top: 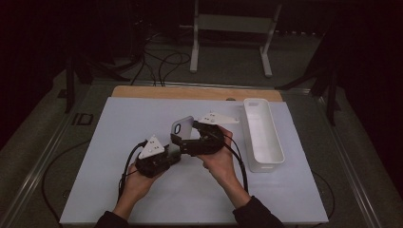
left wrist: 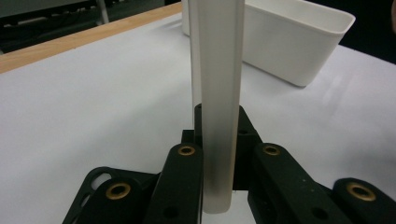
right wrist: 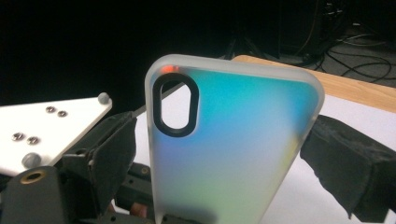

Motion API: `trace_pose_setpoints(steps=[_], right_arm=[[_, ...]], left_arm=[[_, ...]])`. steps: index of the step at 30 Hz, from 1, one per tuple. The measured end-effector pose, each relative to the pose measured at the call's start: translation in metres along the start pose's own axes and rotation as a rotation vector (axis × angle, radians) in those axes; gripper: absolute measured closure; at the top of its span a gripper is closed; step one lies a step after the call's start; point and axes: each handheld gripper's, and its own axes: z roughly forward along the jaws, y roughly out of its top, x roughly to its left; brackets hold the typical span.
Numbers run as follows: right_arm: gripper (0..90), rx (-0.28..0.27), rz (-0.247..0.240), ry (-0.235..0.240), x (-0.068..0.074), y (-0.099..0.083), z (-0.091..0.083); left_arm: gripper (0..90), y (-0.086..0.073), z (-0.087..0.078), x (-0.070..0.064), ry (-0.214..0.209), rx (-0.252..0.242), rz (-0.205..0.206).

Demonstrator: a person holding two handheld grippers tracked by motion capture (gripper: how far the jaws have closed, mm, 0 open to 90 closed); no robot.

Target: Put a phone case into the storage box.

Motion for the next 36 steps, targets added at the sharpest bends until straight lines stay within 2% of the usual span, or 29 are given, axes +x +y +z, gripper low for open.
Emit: trace_pose_setpoints(steps=[4,5,7,8,12,20,25,29,32,34,36], right_arm=[[9.1,-0.003,0.012,-0.024,0.0,0.0,0.002],[9.1,-0.006,0.032,-0.028,-0.002,0.0,0.002],[9.2,-0.007,0.047,-0.018,-0.003,0.0,0.002],[10.2,-0.006,0.046,-0.013,-0.003,0.0,0.003],[15.1,-0.01,0.043,-0.044,-0.001,0.001,0.004],[16.2,0.008,0.029,-0.038,-0.001,0.002,0.004],[16.3,0.014,0.01,-0.052,-0.002,0.001,0.004],[16.4,0.008,-0.011,-0.069,-0.003,0.002,0.002],[16.3,0.005,-0.018,-0.077,-0.003,0.002,0.0],[16.3,0.003,-0.019,-0.081,-0.004,0.003,0.0],[16.3,0.004,-0.019,-0.085,-0.006,0.003,-0.001]], left_arm=[[86.0,0.0,-0.001,-0.001,0.003,-0.009,0.008],[86.0,0.0,-0.001,-0.001,-0.005,-0.007,0.005],[86.0,0.0,0.0,-0.003,-0.005,-0.001,0.017],[86.0,0.0,0.001,-0.004,-0.012,0.002,0.017],[85.9,0.0,0.004,-0.007,-0.017,0.005,0.019],[82.9,0.0,0.006,-0.008,-0.027,0.011,0.027],[65.9,0.0,0.002,-0.003,-0.052,-0.004,0.015],[52.9,0.001,-0.002,0.001,-0.045,-0.022,-0.006],[39.9,0.001,-0.005,0.003,-0.003,-0.03,-0.008],[27.7,0.002,-0.007,0.002,0.052,-0.034,-0.001],[19.6,0.002,-0.009,0.004,0.073,-0.044,-0.01]])
